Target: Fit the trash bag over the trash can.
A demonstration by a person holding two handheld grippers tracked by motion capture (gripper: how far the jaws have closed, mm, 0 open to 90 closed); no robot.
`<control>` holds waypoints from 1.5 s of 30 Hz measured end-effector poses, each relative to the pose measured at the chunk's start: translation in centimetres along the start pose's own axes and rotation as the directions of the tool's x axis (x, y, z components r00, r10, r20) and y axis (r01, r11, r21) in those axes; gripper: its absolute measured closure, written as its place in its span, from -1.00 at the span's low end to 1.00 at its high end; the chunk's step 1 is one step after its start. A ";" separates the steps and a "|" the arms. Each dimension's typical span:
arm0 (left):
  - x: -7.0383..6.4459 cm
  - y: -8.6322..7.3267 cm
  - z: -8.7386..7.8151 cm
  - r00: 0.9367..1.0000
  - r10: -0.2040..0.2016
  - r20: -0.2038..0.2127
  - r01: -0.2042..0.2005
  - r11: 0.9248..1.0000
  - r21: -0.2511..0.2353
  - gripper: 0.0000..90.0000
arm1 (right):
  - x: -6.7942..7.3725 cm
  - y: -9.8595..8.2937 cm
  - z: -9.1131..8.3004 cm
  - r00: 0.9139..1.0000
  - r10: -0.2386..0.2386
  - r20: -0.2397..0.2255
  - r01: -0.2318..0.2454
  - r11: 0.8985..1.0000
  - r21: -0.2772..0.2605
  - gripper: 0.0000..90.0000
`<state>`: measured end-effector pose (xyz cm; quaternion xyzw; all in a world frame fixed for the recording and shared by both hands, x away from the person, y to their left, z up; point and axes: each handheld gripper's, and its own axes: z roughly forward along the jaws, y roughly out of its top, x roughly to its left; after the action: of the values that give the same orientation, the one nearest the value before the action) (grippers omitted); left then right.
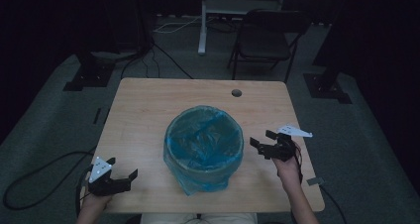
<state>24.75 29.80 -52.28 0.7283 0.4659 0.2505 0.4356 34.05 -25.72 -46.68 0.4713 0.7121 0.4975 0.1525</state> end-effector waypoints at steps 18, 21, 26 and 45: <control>0.4 -0.9 0.1 1.000 -0.005 -0.013 0.005 1.000 0.031 -0.96 | -3.3 -6.6 -1.2 0.995 0.051 0.090 -0.059 0.994 0.092 -0.66; 0.7 -1.2 -0.2 1.000 -0.014 -0.028 0.016 0.998 0.058 -0.96 | -3.7 -7.6 -1.7 0.992 0.059 0.112 -0.070 0.993 0.098 -0.66; 1.3 -2.0 -1.0 0.998 -0.030 -0.052 0.034 0.997 0.074 -0.96 | -4.3 -8.9 -2.2 0.989 0.070 0.131 -0.086 0.989 0.120 -0.66; 4.0 -4.5 -4.5 0.960 -0.096 -0.262 0.120 0.990 0.078 -0.95 | -6.8 -11.8 -8.0 0.924 0.168 0.343 -0.199 0.978 0.055 -0.66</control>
<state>21.01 36.05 -54.09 0.6826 0.5686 0.2970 0.3501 25.91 -36.53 -54.83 0.6202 0.6497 0.3896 0.2033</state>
